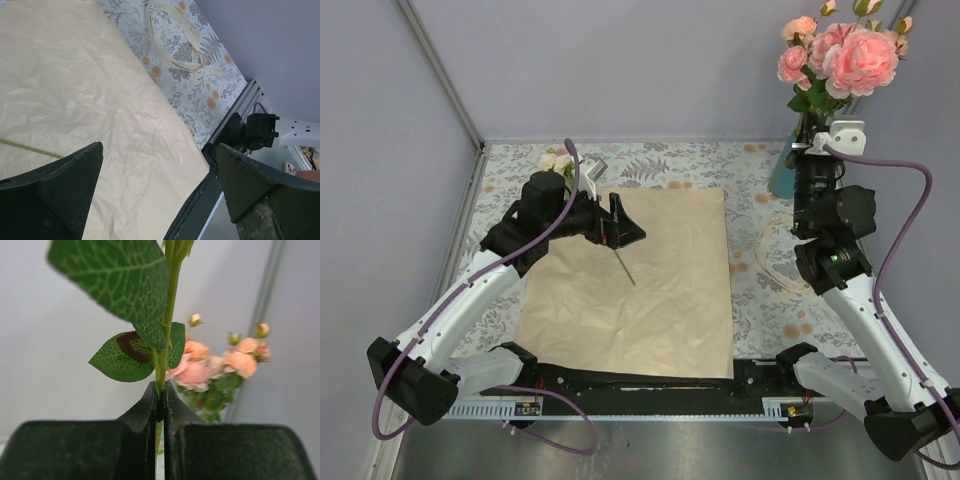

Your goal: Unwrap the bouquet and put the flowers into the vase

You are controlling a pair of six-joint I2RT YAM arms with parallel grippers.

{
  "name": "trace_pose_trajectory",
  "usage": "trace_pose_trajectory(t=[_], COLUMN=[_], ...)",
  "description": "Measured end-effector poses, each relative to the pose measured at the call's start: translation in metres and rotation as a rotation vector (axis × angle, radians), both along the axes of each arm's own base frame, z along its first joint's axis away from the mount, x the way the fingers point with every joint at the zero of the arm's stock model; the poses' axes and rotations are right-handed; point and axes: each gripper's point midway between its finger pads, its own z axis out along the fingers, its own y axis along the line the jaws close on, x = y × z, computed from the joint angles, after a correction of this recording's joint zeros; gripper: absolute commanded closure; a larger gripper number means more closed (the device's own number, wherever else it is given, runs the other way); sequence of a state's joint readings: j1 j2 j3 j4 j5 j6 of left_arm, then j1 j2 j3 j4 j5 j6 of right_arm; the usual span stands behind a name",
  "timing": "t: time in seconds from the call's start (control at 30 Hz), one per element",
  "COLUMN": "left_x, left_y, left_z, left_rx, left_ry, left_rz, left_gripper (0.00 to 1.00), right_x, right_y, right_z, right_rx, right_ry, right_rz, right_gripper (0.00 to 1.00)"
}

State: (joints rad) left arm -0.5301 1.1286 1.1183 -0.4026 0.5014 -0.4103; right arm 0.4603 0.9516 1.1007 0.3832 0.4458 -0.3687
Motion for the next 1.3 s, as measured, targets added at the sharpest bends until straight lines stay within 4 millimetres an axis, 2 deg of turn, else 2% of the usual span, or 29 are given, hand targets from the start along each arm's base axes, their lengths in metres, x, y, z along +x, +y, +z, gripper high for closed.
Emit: trace_pose_trajectory(t=[0.27, 0.47, 0.67, 0.8, 1.0, 1.17, 1.3], left_x=[0.004, 0.005, 0.004, 0.004, 0.005, 0.006, 0.006], left_y=[0.002, 0.004, 0.006, 0.007, 0.007, 0.007, 0.008], left_z=[0.0, -0.002, 0.0, 0.0, 0.0, -0.001, -0.001], left_rx=[0.008, 0.016, 0.018, 0.02, 0.021, 0.023, 0.023], left_ry=[-0.007, -0.007, -0.012, -0.012, -0.012, -0.012, -0.013], left_rz=[0.024, 0.037, 0.046, 0.049, 0.053, 0.056, 0.057], left_gripper=[0.01, 0.01, 0.01, 0.01, 0.01, 0.01, 0.01], right_x=[0.021, 0.044, 0.074, 0.097, 0.134, 0.157, 0.166], right_y=[-0.087, -0.121, -0.143, -0.153, -0.155, -0.154, -0.156], right_z=[0.026, 0.042, 0.043, 0.037, 0.015, -0.004, -0.002], right_rx=[-0.008, 0.012, 0.052, 0.074, 0.079, 0.075, 0.074], right_ry=[-0.031, -0.064, -0.079, -0.082, -0.048, -0.022, -0.05], right_rz=[-0.287, -0.376, -0.391, -0.384, -0.349, -0.323, -0.311], right_gripper=[1.0, 1.0, 1.0, 1.0, 1.0, 1.0, 1.0])
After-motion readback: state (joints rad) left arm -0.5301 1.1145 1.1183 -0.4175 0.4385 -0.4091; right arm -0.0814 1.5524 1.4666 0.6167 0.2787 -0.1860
